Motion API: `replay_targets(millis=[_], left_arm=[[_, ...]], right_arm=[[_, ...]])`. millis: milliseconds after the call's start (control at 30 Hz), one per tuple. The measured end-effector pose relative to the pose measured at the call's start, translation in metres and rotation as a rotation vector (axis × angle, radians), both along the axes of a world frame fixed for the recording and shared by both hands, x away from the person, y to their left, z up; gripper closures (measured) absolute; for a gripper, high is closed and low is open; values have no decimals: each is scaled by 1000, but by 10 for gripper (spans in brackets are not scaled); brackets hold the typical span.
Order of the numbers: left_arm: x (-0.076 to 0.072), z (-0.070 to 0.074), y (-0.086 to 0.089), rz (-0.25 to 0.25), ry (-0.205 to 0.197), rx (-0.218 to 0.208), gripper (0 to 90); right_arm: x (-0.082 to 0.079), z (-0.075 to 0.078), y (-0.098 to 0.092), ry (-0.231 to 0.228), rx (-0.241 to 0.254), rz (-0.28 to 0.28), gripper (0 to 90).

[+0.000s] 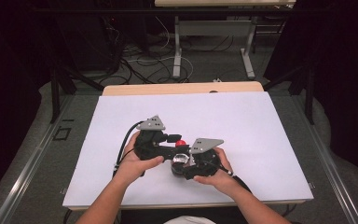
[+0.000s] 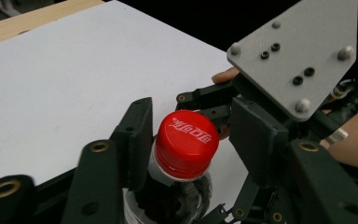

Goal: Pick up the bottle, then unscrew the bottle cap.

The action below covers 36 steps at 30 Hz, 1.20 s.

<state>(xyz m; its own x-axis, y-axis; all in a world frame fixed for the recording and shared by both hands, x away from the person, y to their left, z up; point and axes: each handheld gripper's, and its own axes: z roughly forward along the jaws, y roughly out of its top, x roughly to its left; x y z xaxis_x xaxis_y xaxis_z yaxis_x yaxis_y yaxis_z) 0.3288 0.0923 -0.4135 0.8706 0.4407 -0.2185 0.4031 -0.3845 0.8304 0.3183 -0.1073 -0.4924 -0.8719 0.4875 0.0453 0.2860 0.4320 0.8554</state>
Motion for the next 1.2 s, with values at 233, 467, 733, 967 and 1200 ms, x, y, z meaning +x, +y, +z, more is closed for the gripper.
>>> replay_targets(millis=[233, 467, 733, 967, 1200], left_arm=[[-7, -4, -2, 51, -62, -2, 608], [-22, -4, -20, 261, -87, 33, 611], [-15, -1, -19, 233, -35, 21, 572], [-1, 5, -2, 43, 3, 7, 473], [11, 3, 7, -120, 24, -23, 514]], right_arm=[[0, 0, 1, -2, -3, -16, 297], [-1, 0, 1, -25, -31, -80, 297], [2, -3, -1, -16, -14, -78, 296], [2, -2, -1, 11, 0, -16, 296], [-1, -1, 0, 18, -5, 22, 296]])
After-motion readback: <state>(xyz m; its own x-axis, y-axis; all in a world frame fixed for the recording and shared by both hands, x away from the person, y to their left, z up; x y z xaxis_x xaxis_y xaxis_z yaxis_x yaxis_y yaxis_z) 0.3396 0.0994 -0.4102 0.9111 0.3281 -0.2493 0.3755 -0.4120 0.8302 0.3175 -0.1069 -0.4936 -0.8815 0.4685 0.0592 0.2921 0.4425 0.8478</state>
